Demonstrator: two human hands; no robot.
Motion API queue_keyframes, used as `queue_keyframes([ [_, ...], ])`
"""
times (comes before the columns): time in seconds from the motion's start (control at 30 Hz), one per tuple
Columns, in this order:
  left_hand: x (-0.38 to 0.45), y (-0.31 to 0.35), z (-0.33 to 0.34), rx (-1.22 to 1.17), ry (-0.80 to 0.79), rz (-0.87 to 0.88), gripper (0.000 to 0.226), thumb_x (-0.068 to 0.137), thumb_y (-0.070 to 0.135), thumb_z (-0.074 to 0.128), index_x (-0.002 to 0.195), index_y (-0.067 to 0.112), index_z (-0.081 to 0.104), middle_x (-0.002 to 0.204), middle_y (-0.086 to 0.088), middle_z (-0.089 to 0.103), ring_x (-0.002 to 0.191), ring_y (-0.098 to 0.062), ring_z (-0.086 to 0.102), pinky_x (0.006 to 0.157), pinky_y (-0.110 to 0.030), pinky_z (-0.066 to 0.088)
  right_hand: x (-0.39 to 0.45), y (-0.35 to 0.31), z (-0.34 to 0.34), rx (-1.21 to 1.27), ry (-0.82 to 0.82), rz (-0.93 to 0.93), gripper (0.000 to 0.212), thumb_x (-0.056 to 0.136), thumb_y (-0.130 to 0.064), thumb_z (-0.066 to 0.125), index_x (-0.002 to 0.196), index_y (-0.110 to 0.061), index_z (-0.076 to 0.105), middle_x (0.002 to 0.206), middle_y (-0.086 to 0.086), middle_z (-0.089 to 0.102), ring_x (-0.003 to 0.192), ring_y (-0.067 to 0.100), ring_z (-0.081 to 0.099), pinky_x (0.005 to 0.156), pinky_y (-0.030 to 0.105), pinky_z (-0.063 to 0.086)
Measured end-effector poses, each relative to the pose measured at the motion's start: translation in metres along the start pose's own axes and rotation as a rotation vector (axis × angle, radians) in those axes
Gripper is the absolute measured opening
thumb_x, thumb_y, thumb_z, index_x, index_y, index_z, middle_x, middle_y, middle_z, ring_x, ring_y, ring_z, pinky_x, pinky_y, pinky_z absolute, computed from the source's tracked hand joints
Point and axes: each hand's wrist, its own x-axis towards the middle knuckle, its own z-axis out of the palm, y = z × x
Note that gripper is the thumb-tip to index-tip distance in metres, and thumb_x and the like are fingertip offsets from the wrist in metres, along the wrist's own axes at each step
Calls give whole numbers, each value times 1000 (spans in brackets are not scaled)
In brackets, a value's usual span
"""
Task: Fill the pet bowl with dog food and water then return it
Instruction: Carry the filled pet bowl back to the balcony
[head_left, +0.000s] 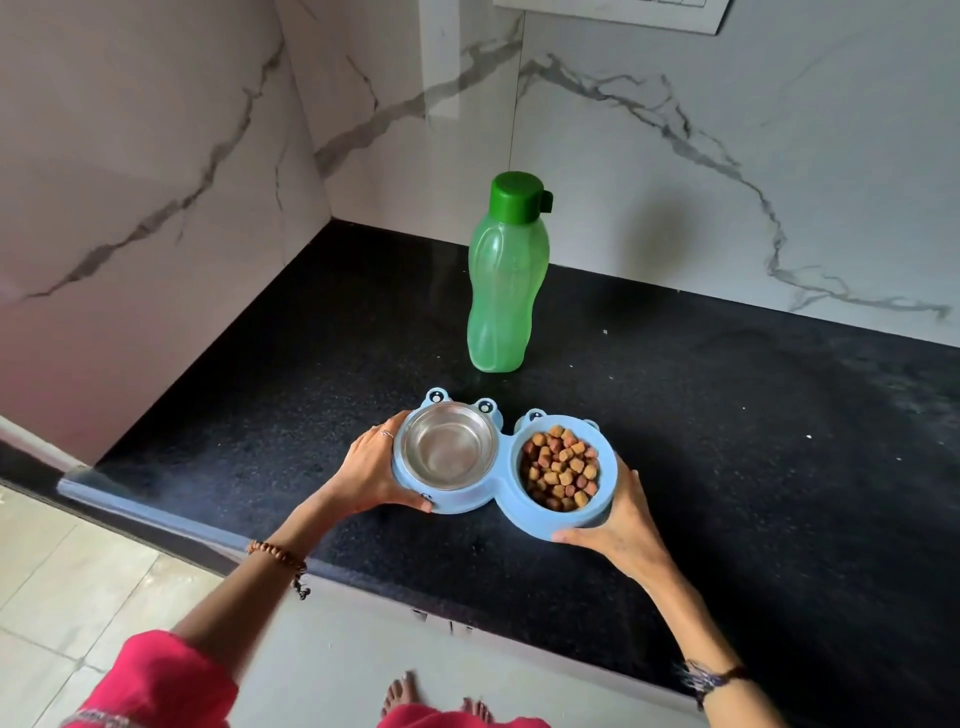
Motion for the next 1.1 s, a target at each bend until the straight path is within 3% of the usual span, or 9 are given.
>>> queue_keyframes([
  [0.13, -3, 2, -5, -142, -17, 21, 111, 26, 61, 81, 128, 46, 38, 121, 21, 51, 118, -11, 51, 100, -34, 40, 4, 0, -2, 65, -4, -38, 114, 43, -36, 91, 138, -39, 28, 127, -46, 32, 124, -19, 29, 111, 52, 30],
  [0.23, -8, 11, -12, -340, -55, 116, 96, 35, 38, 89, 113, 67, 40, 118, 35, 53, 112, 9, 51, 90, -8, 41, 5, -9, -2, 174, -33, -54, 110, 48, -14, 93, 132, -45, 29, 134, -28, 38, 126, -11, 37, 107, 26, 39],
  [0.33, -20, 12, -18, -418, -34, 124, 91, 39, 36, 88, 117, 52, 44, 118, 41, 49, 112, 14, 49, 87, -3, 40, 8, -17, 1, 231, -59, -95, 108, 52, -2, 90, 133, -39, 29, 135, -21, 37, 123, -15, 37, 95, 4, 38],
  [0.4, -28, 2, -21, -441, 0, 97, 93, 38, 37, 88, 118, 35, 40, 118, 35, 51, 114, 10, 48, 88, -5, 40, 10, -25, 3, 248, -89, -121, 110, 53, -1, 89, 137, -35, 27, 137, -20, 37, 125, -13, 37, 94, 4, 38],
  [0.53, -53, -16, -35, -453, 84, 61, 103, 38, 38, 91, 125, 37, 35, 127, 14, 46, 119, -1, 47, 94, -15, 40, 14, -45, 14, 255, -166, -163, 110, 52, 0, 89, 137, -32, 28, 136, -22, 37, 125, -12, 37, 96, 5, 39],
  [0.67, -94, -26, -53, -455, 211, 58, 96, 36, 37, 89, 116, 61, 41, 120, 30, 53, 115, 6, 50, 92, -10, 41, 18, -72, 37, 236, -263, -205, 106, 50, -4, 90, 130, -40, 31, 134, -22, 39, 122, -15, 38, 91, 2, 39],
  [0.8, -148, -41, -69, -497, 360, 4, 95, 38, 56, 87, 121, 49, 42, 122, 24, 54, 117, 1, 50, 98, -18, 42, 18, -107, 67, 244, -407, -279, 105, 49, -1, 89, 130, -36, 32, 133, -24, 38, 119, -19, 39, 90, 0, 38],
  [0.93, -204, -46, -89, -471, 473, -19, 86, 42, 45, 87, 116, 62, 45, 119, 35, 53, 111, 13, 50, 90, -5, 39, 7, -149, 107, 249, -540, -334, 106, 40, -26, 94, 126, -43, 35, 129, -27, 43, 119, -16, 41, 89, 1, 39],
  [1.1, -287, -94, -105, -490, 642, -152, 91, 42, 43, 90, 121, 52, 44, 123, 26, 53, 116, 5, 49, 95, -13, 38, -16, -213, 172, 285, -682, -453, 91, 33, -34, 85, 116, -41, 47, 112, -36, 57, 107, -21, 49, 83, -1, 39],
])
